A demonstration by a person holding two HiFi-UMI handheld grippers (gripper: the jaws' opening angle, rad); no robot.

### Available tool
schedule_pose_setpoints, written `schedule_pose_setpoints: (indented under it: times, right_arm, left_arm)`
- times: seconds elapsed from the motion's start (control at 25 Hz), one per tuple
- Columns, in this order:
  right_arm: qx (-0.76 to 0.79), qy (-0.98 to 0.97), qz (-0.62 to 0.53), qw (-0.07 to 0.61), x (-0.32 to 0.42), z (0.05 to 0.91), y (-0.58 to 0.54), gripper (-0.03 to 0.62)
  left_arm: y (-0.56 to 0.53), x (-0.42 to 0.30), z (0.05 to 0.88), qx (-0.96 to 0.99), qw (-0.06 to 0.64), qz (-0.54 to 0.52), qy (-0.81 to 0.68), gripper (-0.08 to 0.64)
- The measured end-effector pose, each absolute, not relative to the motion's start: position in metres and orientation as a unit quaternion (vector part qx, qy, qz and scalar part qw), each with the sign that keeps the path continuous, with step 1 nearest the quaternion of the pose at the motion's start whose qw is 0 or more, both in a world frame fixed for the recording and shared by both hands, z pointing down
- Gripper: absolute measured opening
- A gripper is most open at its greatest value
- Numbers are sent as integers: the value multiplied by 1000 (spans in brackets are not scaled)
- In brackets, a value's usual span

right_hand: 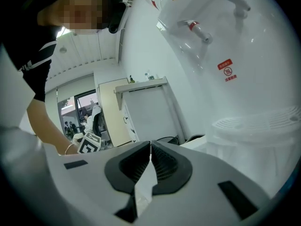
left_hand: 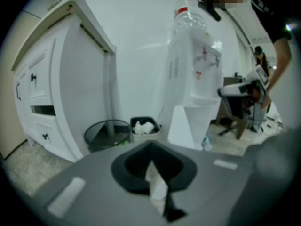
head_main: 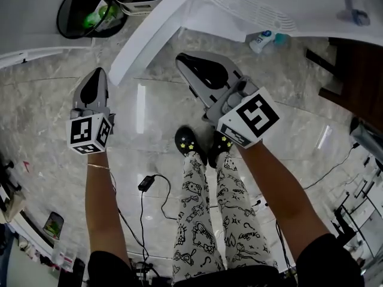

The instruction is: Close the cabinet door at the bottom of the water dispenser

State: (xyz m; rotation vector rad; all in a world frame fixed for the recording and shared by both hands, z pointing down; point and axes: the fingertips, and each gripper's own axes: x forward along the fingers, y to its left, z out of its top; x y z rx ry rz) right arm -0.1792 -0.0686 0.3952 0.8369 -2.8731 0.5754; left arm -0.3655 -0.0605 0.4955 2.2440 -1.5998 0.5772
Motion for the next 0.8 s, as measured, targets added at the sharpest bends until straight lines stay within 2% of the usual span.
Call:
schedule_pose_setpoints:
  times: [0.28,0.52,0.8]
  right_arm:
    - [310,-926,213,23,-154,395,-64,17]
    - [317,-924,215,21,-114,403,-40,17]
    - [366,-905,217,2,-31,393,-39,17]
  left_arm:
    - [-42,-329,505,804,201,172,-532,-5]
    - [-18,-242,507,857,215,151,-443,-5]
    - [-27,-148,498,869,221,133,-422,-5]
